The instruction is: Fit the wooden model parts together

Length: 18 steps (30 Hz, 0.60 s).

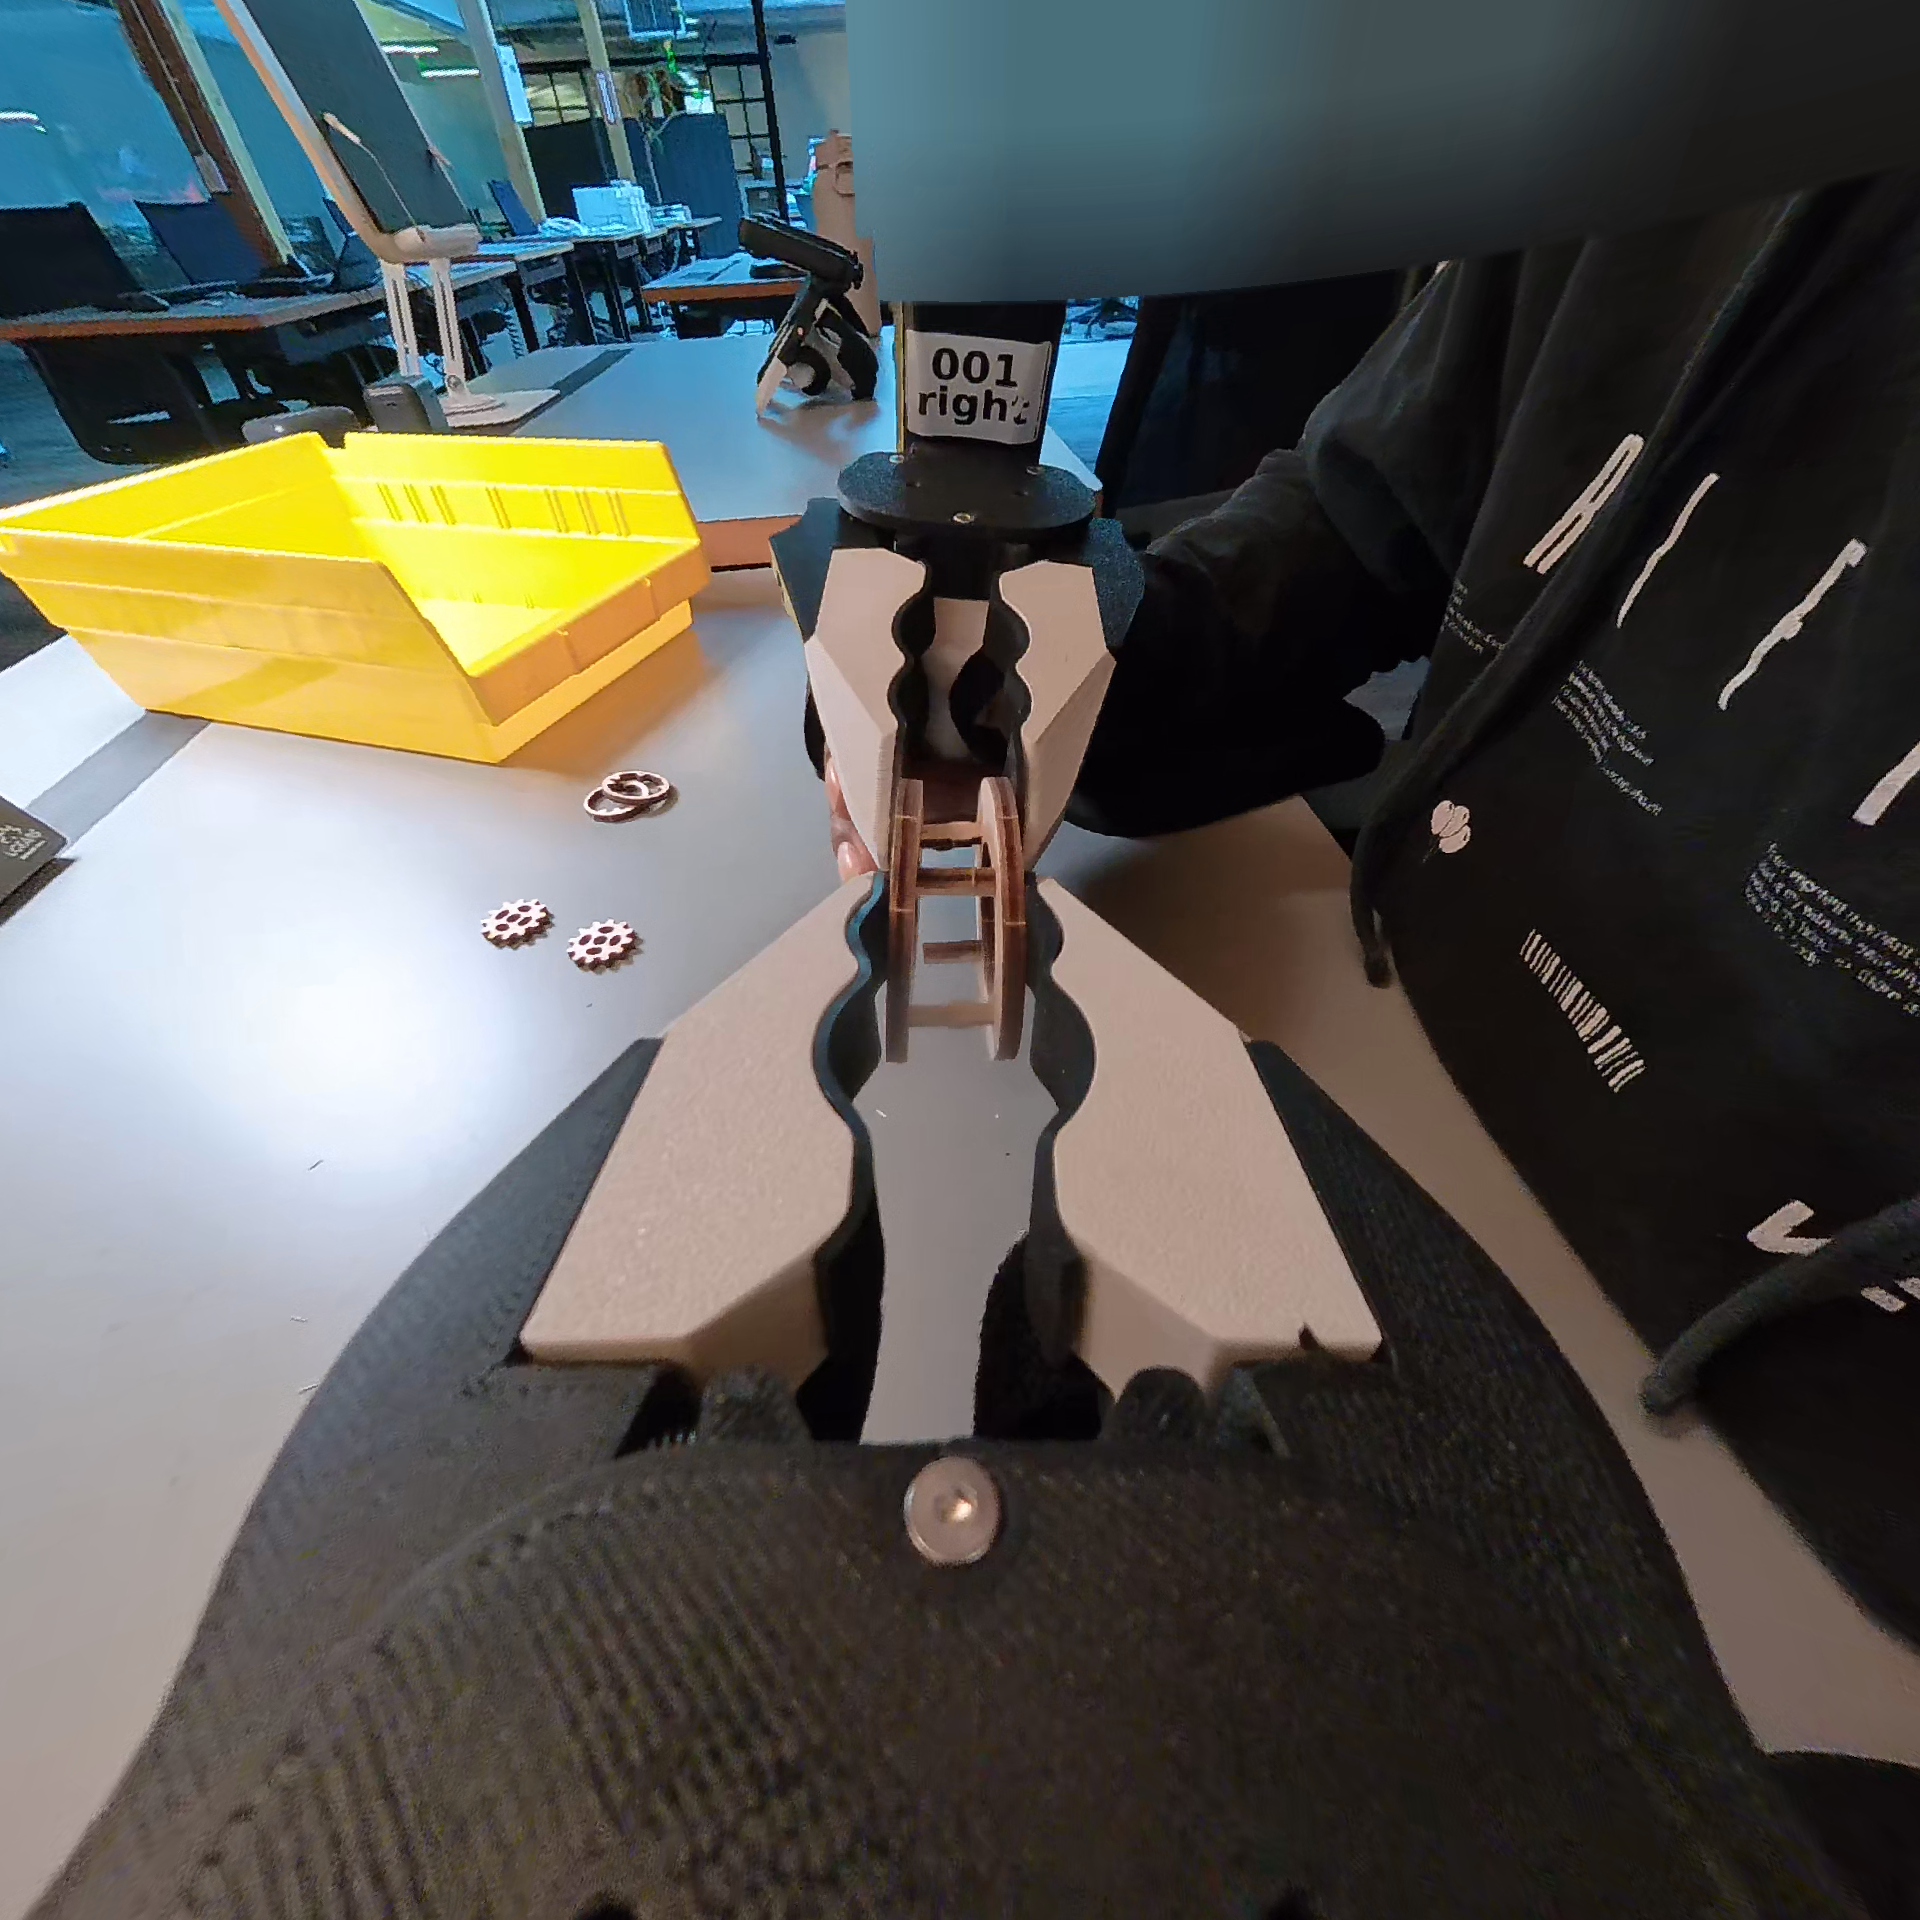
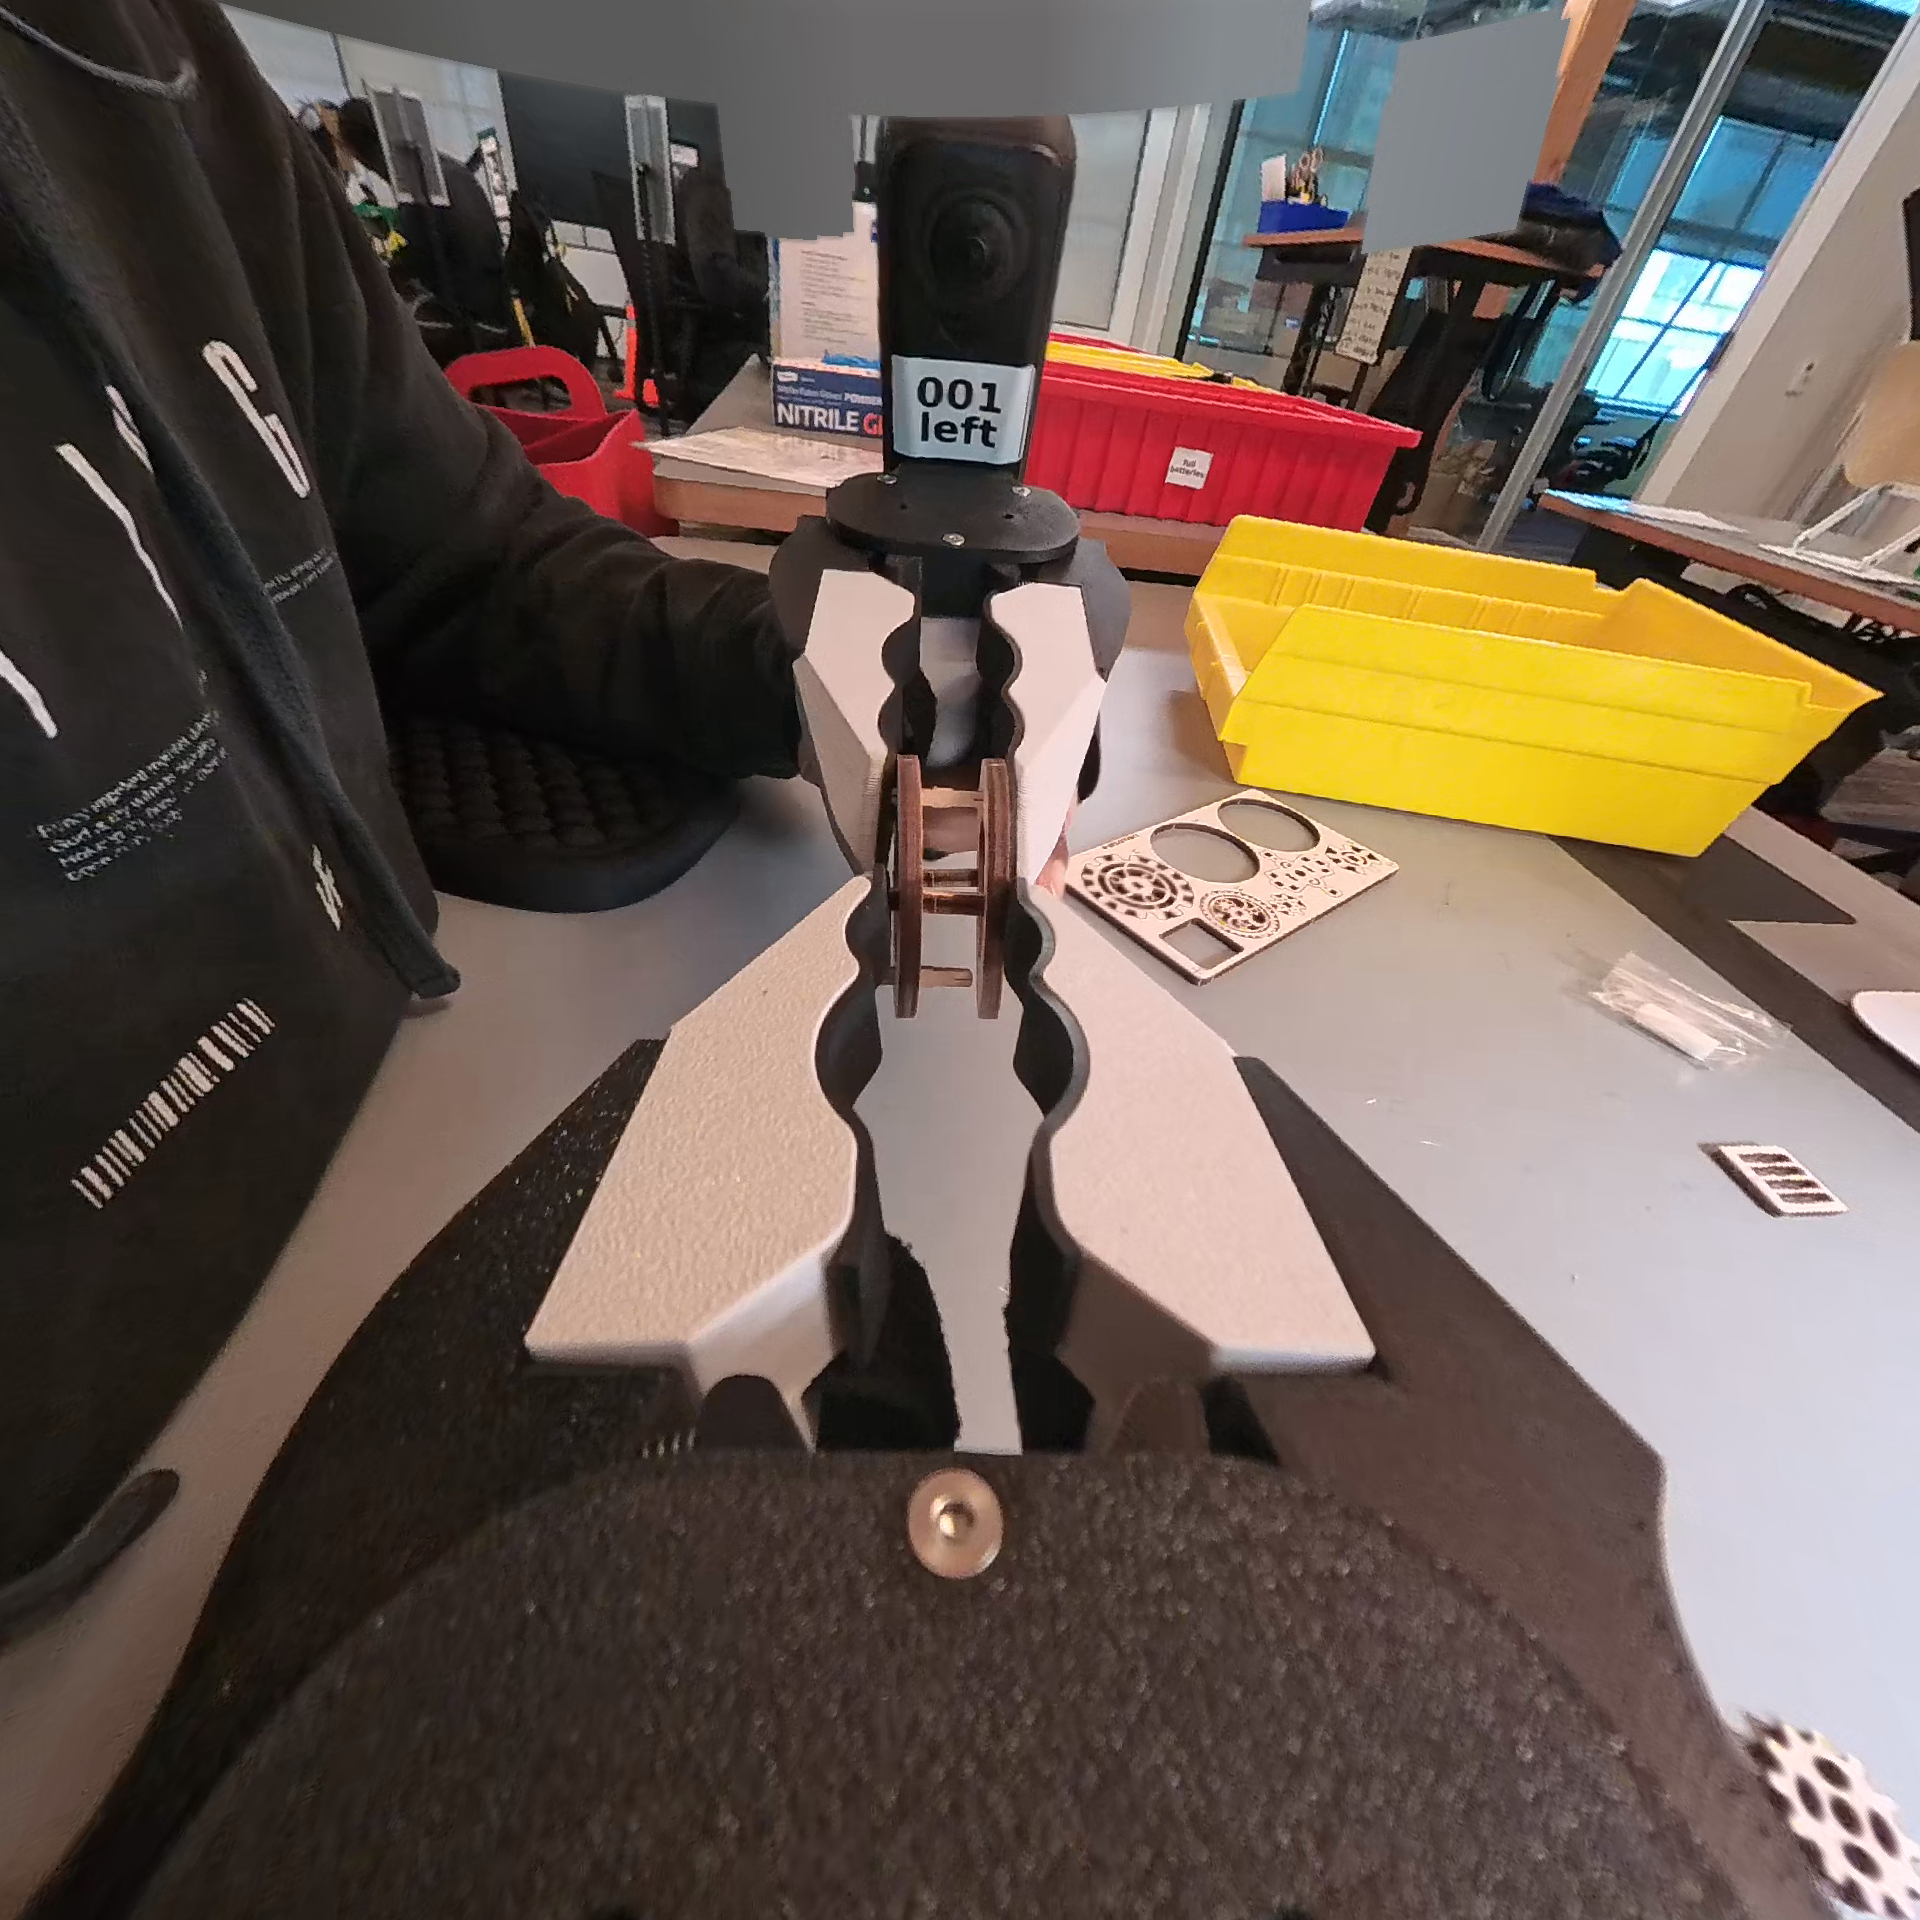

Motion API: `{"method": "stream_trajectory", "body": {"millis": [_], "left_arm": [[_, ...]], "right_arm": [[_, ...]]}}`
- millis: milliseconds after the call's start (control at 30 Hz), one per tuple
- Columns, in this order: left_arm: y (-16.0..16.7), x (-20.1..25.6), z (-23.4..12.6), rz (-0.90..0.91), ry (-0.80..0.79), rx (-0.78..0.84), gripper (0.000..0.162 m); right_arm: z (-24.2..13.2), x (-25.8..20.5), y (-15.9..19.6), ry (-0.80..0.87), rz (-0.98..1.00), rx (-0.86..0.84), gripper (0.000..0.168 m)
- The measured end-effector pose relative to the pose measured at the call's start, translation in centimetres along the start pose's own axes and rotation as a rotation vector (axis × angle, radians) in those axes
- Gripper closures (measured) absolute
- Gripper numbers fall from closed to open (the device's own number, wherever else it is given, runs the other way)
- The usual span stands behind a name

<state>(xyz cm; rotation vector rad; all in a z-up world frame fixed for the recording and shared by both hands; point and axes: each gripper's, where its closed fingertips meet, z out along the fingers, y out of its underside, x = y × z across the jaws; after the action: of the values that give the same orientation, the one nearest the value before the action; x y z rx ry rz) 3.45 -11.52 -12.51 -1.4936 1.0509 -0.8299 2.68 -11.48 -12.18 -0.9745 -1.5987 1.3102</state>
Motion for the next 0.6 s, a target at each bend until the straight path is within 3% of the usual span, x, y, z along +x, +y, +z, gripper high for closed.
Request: {"method": "stream_trajectory", "body": {"millis": [167,367,600], "left_arm": [[0.9,-0.7,0.0,0.085,-0.051,-0.03,0.138],[3.1,-3.1,-0.3,0.004,-0.137,-0.109,0.122],[5.7,-3.3,0.2,0.101,-0.168,-0.253,0.131]], "right_arm": [[0.3,0.5,1.0,0.039,-0.093,-0.047,0.149],[0.0,2.2,3.6,0.209,-0.496,-0.246,0.149],[0.5,2.6,7.8,0.23,-0.785,-0.512,0.148]]}}
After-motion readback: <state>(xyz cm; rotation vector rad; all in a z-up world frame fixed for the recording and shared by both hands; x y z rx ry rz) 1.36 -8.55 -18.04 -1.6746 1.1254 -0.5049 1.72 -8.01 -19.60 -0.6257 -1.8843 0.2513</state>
